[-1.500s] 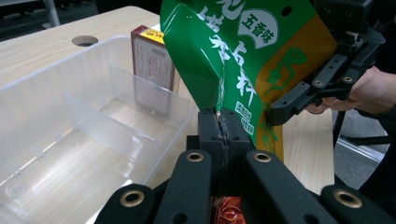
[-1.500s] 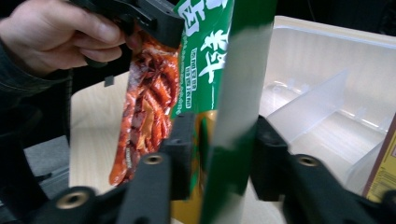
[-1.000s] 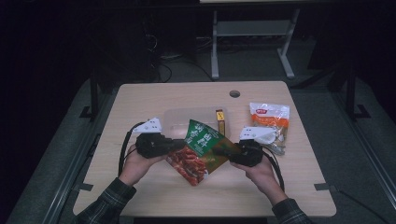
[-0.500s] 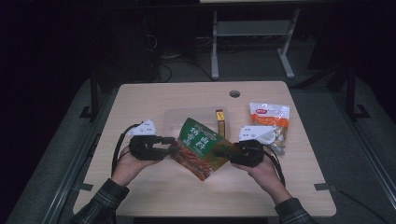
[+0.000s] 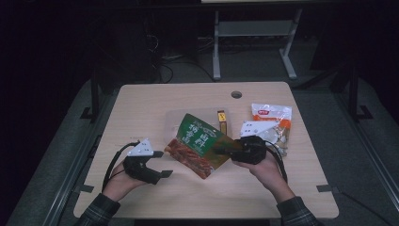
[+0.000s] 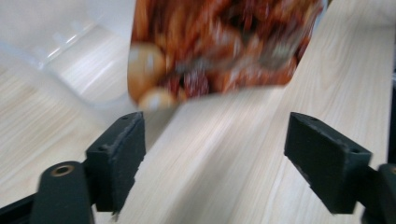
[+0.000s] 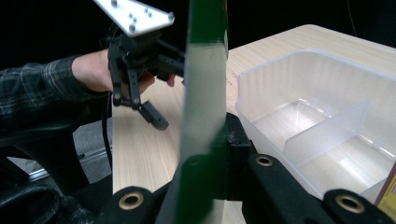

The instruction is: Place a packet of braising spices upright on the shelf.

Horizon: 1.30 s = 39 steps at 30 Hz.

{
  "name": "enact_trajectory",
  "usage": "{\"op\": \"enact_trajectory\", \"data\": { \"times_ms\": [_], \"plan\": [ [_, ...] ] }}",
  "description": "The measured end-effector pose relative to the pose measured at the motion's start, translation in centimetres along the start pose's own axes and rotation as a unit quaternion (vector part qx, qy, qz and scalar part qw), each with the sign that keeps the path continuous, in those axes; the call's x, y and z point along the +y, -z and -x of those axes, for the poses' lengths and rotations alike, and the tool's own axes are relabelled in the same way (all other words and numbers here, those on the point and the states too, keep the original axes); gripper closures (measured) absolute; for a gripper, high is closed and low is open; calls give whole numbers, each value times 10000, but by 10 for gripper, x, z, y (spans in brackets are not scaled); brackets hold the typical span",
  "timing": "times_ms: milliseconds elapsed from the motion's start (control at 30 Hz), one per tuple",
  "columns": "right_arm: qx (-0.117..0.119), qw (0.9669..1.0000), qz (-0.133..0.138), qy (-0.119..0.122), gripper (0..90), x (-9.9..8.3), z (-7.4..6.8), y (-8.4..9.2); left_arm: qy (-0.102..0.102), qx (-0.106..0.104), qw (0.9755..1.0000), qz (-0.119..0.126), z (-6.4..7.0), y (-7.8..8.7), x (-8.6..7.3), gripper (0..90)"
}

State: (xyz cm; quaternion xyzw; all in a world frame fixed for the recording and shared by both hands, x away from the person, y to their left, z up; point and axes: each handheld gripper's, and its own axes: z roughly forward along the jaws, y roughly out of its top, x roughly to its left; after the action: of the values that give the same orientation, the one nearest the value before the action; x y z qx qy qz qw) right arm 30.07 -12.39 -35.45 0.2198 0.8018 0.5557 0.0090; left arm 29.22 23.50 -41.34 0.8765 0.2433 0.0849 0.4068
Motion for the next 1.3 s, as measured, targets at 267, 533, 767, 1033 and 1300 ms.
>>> {"op": "enact_trajectory", "data": {
  "times_ms": [267, 533, 767, 1033, 1300],
  "plan": [
    [-221, 9997, 24, -36, 900, 20, 0, 1, -94, 33, 9999, -107, -2, -2, -17, 145],
    [-579, 9982, 11, -140, 900, 41, 10, -7, -133, 65, 9998, -159, -5, -9, -22, 143],
    [-803, 9965, 8, -253, 900, 56, 20, -13, -90, 115, 9998, -155, -7, -10, -24, 143],
    [-1081, 9933, -59, -392, 900, 75, 28, -29, -59, 77, 9998, -154, -6, -11, -24, 142],
    [-1298, 9906, -126, -421, 900, 78, 36, -41, -45, 70, 9999, -134, -7, -11, -25, 142]
  ]
}}
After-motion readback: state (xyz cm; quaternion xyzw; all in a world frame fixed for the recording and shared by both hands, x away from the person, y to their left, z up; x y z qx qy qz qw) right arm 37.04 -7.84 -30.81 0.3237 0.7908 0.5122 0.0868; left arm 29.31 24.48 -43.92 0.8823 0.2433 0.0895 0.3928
